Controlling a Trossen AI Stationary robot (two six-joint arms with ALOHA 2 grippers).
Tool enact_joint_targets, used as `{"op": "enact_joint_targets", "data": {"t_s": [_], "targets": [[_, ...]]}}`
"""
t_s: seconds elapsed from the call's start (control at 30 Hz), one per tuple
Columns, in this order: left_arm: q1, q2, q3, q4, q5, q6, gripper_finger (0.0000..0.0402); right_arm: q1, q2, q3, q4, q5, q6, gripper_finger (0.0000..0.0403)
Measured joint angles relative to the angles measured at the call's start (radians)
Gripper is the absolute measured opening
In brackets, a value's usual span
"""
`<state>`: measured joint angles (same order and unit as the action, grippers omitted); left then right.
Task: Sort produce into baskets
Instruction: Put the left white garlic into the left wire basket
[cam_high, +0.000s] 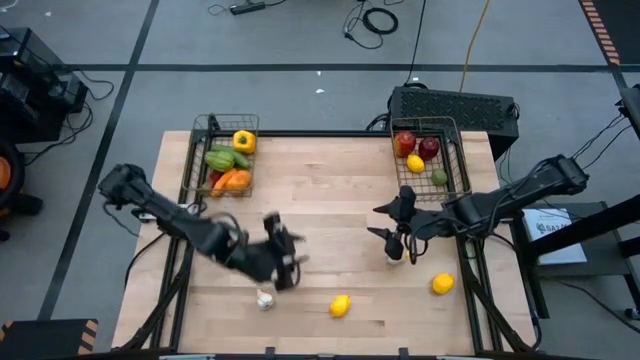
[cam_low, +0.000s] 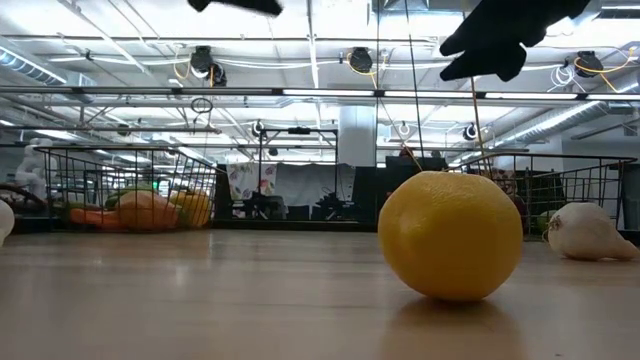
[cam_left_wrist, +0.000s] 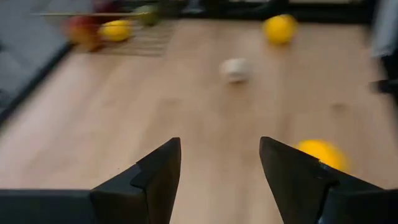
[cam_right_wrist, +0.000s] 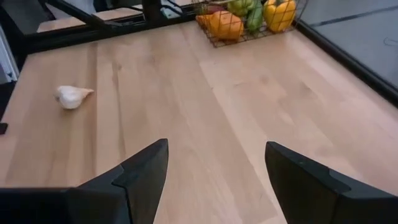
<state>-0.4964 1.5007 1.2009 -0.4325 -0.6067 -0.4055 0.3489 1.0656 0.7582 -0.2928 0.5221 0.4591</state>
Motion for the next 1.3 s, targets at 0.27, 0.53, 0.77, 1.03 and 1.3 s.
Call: {"op": "enact_joint_targets", "data": {"t_s": [0.27, 0.53, 0.77, 1.03, 1.3], "targets": [[-0.104, 0.187, -0.017, 0.264, 0.109, -0.038, 0.0226, 0.0, 0.021, 0.0, 0.068, -0.004, -0.003, 0.0258], [-0.263, 0.166, -0.015, -0.094, 0.238, -0.094, 0.0225, 0.021, 0.022, 0.0, 0.096, -0.008, 0.001, 0.0258], [-0.344, 0.166, -0.015, -0.272, 0.255, -0.3, 0.0248, 0.026, 0.022, 0.0, 0.1, -0.003, 0.001, 0.0258], [-0.408, 0.169, -0.097, -0.311, 0.264, -0.321, 0.0318, 0.026, 0.022, 0.0, 0.093, -0.001, -0.001, 0.0258], [-0.407, 0.17, -0.194, -0.171, 0.228, -0.241, 0.0322, 0.026, 0.022, 0.0, 0.092, -0.003, -0.018, 0.0258]]}}
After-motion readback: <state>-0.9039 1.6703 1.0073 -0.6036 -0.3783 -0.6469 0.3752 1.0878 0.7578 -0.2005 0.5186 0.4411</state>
